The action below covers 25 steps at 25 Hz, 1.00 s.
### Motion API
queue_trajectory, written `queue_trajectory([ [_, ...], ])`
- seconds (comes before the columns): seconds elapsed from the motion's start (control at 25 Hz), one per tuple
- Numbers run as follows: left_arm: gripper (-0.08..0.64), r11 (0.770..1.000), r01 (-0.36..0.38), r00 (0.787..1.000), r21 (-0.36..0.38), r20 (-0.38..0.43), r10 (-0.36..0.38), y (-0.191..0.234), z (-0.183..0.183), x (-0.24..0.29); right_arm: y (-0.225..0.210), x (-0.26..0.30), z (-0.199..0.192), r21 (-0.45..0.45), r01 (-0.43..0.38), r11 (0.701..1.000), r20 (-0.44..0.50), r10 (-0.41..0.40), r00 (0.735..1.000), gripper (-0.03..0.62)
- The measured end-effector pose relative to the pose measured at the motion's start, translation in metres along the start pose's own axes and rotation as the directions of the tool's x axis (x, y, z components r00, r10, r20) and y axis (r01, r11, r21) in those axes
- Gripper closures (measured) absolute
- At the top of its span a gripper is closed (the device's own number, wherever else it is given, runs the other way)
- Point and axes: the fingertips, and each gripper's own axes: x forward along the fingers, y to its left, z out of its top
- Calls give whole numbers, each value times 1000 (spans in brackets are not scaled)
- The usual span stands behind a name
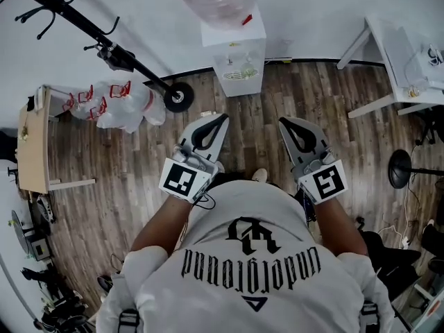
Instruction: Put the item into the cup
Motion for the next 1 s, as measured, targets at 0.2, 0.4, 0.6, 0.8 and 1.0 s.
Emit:
queue_trajectory([
  [0.2,552,999,43,999,0,-13,-43,-2,6,-21,25,-7,10,-4,47,999,8,-47,999,588],
  [0.4,552,997,81,996,-14,-21,-81,10,11,-57,58,0,18,-2,91,996,4,-91,996,588],
  [0.6,552,992,121,992,-30,-27,-121,24,12,-106,102,15,27,-11,122,992,9,-122,993,586],
  [0.8,552,990,131,991,-42,-16,-132,47,11,-154,143,25,38,-31,168,985,42,-166,985,588],
  [1.0,552,988,148,989,-39,-2,-148,60,10,-194,182,27,42,-53,192,980,46,-190,981,588],
])
